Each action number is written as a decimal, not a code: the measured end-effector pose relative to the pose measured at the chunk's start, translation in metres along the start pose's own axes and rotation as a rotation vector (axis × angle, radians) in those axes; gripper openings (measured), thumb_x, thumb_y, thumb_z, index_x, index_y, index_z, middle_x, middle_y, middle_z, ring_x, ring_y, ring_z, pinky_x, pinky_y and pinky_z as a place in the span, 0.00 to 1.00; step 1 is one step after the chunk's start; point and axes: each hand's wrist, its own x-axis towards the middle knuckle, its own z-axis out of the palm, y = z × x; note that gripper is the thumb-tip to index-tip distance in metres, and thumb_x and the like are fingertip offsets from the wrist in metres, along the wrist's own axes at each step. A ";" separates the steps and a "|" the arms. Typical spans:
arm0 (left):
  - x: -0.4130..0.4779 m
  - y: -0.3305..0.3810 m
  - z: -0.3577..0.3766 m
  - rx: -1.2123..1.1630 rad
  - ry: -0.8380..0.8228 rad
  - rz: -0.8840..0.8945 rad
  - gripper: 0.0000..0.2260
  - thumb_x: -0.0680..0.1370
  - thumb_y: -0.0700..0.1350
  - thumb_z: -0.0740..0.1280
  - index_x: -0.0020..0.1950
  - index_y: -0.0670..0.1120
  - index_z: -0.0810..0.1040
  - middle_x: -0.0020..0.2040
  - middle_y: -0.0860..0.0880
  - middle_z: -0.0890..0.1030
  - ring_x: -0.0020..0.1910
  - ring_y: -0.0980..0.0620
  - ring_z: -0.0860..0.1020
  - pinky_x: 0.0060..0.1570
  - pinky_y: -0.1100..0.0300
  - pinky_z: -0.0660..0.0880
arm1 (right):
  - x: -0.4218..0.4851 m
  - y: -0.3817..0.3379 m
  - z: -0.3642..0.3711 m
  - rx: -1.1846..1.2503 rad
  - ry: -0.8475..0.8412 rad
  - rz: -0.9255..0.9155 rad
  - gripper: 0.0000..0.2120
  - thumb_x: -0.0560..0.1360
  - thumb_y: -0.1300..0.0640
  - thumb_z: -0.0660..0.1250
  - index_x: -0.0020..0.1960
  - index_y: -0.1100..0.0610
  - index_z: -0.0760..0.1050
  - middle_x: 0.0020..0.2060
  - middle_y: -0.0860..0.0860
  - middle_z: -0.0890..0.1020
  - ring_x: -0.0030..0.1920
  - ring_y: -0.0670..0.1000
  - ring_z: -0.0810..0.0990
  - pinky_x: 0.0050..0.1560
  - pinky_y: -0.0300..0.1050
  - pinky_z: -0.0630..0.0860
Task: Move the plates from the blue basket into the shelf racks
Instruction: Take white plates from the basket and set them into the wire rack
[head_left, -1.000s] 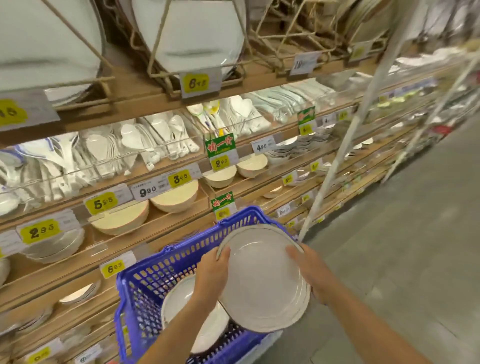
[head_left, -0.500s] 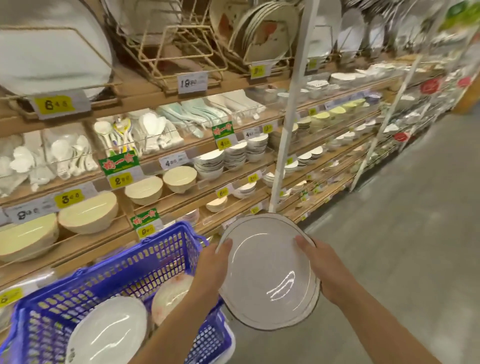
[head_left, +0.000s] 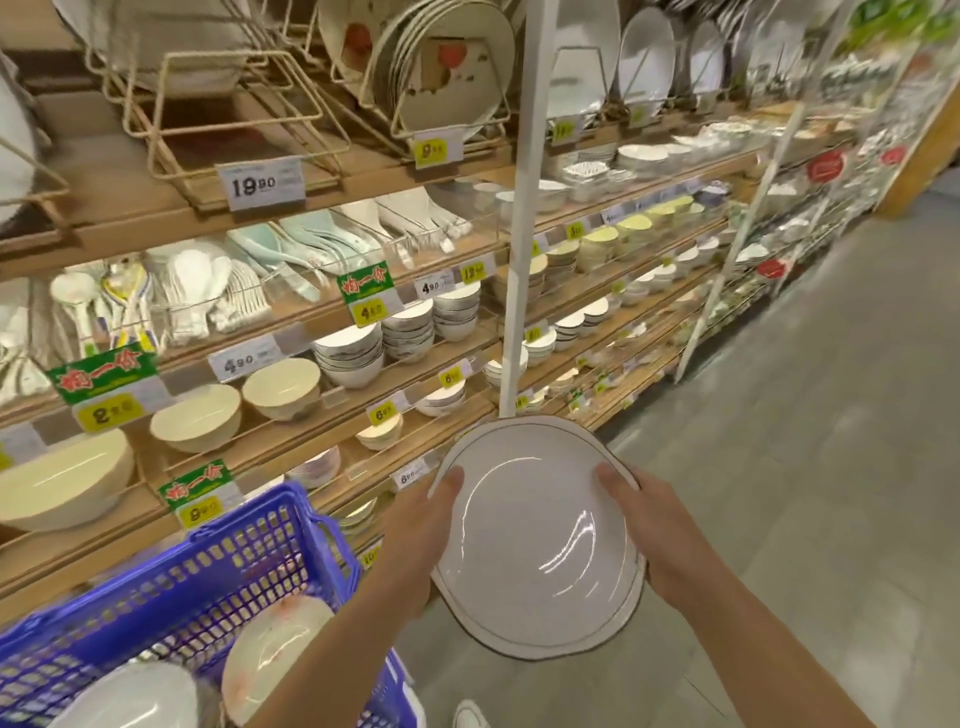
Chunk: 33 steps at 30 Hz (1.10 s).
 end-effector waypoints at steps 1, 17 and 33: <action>0.008 0.005 0.000 -0.007 0.001 0.010 0.15 0.80 0.56 0.61 0.61 0.50 0.78 0.50 0.52 0.81 0.50 0.51 0.79 0.49 0.54 0.76 | 0.010 -0.005 0.002 -0.003 -0.009 -0.004 0.09 0.81 0.52 0.61 0.50 0.49 0.80 0.42 0.48 0.87 0.42 0.48 0.86 0.35 0.39 0.79; 0.133 0.143 -0.064 -0.210 0.206 0.273 0.09 0.79 0.54 0.63 0.56 0.57 0.80 0.49 0.52 0.85 0.45 0.51 0.84 0.42 0.56 0.79 | 0.169 -0.156 0.106 0.012 -0.197 -0.290 0.10 0.79 0.46 0.64 0.52 0.47 0.81 0.46 0.49 0.86 0.46 0.51 0.85 0.46 0.48 0.81; 0.056 0.225 -0.147 0.090 0.729 0.652 0.14 0.71 0.57 0.73 0.54 0.58 0.78 0.43 0.65 0.83 0.47 0.63 0.81 0.51 0.65 0.76 | 0.186 -0.299 0.183 0.047 -0.626 -1.170 0.16 0.76 0.58 0.64 0.57 0.40 0.78 0.48 0.42 0.84 0.48 0.43 0.83 0.43 0.36 0.80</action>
